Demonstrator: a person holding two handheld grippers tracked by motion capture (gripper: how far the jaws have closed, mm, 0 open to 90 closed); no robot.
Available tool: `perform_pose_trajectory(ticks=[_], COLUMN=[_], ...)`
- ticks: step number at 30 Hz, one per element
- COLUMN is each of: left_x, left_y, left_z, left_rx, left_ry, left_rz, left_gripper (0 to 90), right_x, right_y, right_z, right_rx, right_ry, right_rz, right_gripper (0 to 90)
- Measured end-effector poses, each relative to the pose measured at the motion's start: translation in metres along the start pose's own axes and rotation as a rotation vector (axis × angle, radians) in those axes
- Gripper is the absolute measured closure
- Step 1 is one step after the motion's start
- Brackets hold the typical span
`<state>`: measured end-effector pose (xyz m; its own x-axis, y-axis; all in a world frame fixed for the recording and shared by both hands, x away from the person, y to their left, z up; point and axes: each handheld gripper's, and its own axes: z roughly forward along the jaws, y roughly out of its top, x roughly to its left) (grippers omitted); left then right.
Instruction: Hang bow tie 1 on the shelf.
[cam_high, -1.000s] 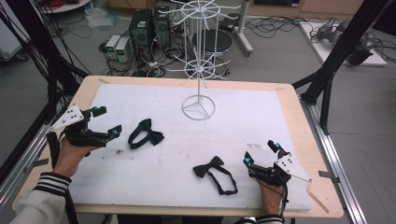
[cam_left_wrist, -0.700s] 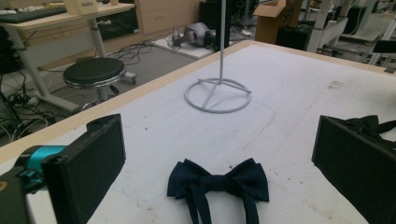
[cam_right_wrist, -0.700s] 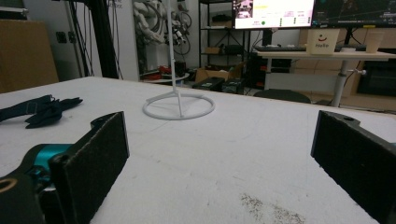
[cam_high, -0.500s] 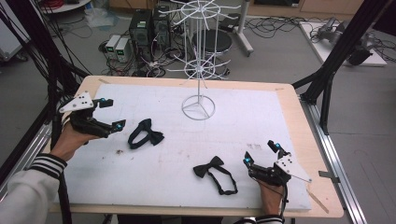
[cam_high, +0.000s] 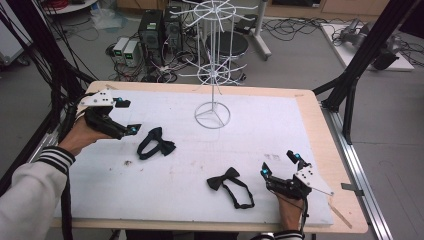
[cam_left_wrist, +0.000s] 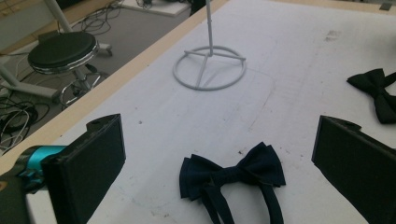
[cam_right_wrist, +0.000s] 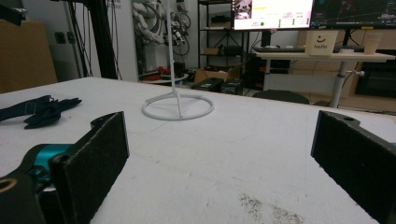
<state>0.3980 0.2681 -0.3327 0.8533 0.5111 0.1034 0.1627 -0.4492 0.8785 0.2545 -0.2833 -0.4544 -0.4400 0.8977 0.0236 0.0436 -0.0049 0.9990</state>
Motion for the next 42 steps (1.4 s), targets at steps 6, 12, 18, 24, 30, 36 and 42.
perform_pose_trajectory(ticks=[6,12,18,24,30,36,42], left_x=[0.005,0.009,0.011,0.011,0.012,0.013,0.013], left_y=[0.004,-0.003,-0.007,-0.008,0.006,0.012,0.016], left_z=[0.008,0.022,0.029,0.032,0.04,0.052,0.066], left_rx=[0.019,0.1,0.124,0.177,0.233,0.286,0.367], left_ry=[-0.021,-0.065,-0.086,-0.085,-0.106,-0.133,-0.169], left_rz=[0.012,0.017,0.02,0.046,0.112,0.157,0.227], left_gripper=[3.2,3.2,3.2,3.2,3.2,3.2,3.2], right_x=[0.0,0.0,0.001,0.0,0.0,0.0,0.0], right_y=[0.0,0.0,0.0,0.0,0.0,0.0,0.0], right_z=[0.0,-0.001,-0.001,-0.001,-0.001,-0.001,-0.001], right_rx=[-0.002,-0.003,-0.001,-0.002,-0.002,-0.001,-0.002], right_ry=[0.001,0.0,0.0,0.001,0.0,0.0,0.002], right_rz=[-0.002,0.004,0.007,0.005,0.002,0.005,0.007], right_gripper=[3.4,3.4,3.4,3.4,3.4,3.4,3.4])
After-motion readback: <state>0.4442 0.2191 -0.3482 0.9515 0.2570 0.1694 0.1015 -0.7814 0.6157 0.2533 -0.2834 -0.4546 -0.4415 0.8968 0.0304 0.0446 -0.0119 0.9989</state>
